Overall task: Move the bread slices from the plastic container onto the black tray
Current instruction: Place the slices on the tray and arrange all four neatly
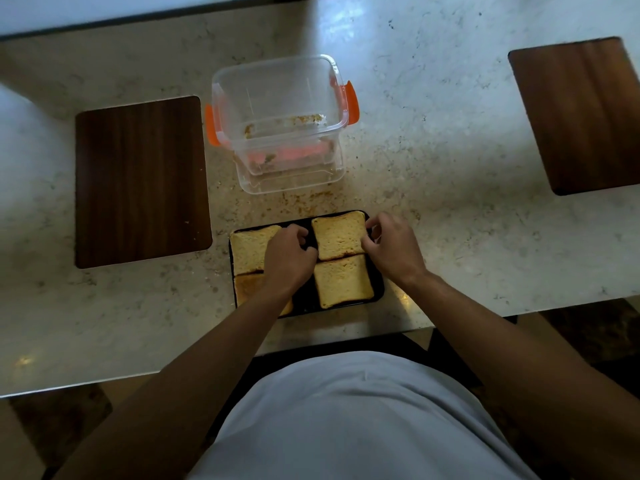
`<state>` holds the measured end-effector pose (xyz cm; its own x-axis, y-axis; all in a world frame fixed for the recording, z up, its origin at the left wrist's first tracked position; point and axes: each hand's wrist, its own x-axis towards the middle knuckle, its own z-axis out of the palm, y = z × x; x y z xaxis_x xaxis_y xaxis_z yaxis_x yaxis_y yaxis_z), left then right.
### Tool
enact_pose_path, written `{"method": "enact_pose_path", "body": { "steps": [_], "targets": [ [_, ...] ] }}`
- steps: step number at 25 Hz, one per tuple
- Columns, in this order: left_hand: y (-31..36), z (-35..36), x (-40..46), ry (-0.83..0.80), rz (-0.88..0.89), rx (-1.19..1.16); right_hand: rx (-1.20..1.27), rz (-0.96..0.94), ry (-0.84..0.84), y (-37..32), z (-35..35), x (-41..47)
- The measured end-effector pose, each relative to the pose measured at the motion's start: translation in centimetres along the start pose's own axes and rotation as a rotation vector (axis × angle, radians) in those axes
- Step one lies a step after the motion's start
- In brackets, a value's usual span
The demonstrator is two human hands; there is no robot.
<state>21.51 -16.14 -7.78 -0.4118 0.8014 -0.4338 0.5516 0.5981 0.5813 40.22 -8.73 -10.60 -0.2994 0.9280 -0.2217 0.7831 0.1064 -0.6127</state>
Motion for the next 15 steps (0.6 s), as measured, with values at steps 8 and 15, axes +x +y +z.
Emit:
{"method": "enact_pose_path", "body": {
  "steps": [8,15],
  "targets": [
    [-2.1,2.0,-3.3,-0.179,-0.048,0.141,-0.007,0.006,-0.136,1.8,1.1,-5.0],
    [-1.5,3.8,-3.5,-0.176,-0.053,0.073,0.041,0.126,-0.072,2.6,1.3,-5.4]
  ]
}}
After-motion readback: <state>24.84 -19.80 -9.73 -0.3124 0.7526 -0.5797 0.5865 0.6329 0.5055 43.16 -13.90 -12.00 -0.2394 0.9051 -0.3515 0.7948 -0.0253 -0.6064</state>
